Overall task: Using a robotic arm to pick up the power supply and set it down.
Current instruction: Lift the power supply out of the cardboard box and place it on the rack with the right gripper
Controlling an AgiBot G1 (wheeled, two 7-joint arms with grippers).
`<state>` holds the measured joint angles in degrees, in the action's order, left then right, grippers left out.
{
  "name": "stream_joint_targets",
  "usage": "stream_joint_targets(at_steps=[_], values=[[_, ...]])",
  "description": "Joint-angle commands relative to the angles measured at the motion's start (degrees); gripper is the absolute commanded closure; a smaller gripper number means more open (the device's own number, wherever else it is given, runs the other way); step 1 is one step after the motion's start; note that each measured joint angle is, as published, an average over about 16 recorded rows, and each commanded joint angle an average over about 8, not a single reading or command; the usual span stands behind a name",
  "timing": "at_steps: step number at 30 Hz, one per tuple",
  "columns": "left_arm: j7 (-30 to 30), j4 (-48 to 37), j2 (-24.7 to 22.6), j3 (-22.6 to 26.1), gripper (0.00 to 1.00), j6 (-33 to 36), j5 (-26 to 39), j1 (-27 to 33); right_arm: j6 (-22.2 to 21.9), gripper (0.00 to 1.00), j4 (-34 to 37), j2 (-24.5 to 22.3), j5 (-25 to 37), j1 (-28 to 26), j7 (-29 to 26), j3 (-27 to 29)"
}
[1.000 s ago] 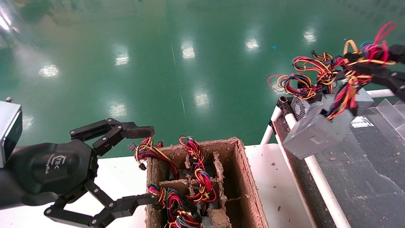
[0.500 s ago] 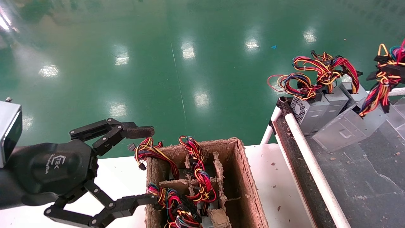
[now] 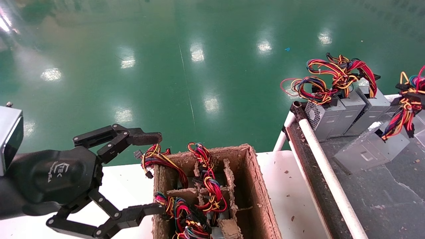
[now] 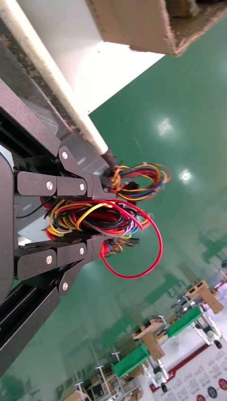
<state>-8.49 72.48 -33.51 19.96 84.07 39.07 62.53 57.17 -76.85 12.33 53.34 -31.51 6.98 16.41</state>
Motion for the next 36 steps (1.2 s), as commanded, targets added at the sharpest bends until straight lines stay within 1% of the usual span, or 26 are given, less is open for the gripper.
stream_joint_targets(at_steps=[1, 8, 13, 20, 28, 36], values=[[0.00, 0.00, 0.00, 0.00, 0.00, 0.00, 0.00, 0.00, -0.12, 1.00, -0.13, 0.00, 0.68, 0.70, 0.03, 0.20], [0.00, 0.00, 0.00, 0.01, 0.00, 0.00, 0.00, 0.00, -0.32, 1.00, -0.64, 0.16, 1.44, -1.30, 1.62, -3.02], [0.00, 0.00, 0.00, 0.01, 0.00, 0.00, -0.01, 0.00, -0.89, 1.00, -0.80, 1.09, 2.25, -4.79, 2.46, -7.00], [0.01, 0.00, 0.01, 0.01, 0.00, -0.01, -0.01, 0.00, -0.98, 1.00, -0.82, 4.20, 5.09, -13.51, 1.77, -14.44], [0.01, 0.00, 0.01, 0.02, 0.00, -0.01, -0.01, 0.01, -0.26, 1.00, -0.42, 8.60, 10.72, -24.47, -2.60, -22.02], [0.01, 0.00, 0.01, 0.03, 0.00, -0.01, -0.02, 0.01, 0.33, 1.00, -0.04, 11.59, 15.65, -31.09, -6.30, -26.37]])
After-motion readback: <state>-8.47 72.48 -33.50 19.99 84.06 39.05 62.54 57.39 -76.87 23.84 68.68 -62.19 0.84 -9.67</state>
